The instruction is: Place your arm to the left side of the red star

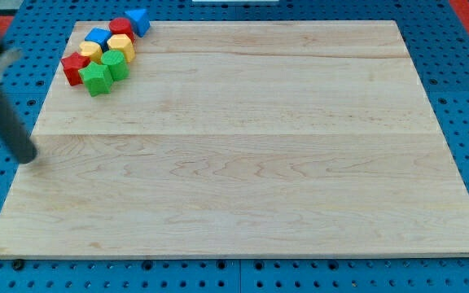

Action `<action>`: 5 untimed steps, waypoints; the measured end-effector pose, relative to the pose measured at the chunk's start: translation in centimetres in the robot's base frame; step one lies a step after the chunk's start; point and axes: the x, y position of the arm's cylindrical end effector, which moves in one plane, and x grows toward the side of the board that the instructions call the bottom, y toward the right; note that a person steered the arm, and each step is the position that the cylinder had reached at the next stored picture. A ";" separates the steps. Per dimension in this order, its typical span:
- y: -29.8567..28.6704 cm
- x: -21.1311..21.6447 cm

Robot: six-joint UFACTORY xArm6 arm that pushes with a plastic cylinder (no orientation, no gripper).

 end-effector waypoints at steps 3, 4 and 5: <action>-0.3 -14.5; 0.1 -15.0; 4.6 -17.0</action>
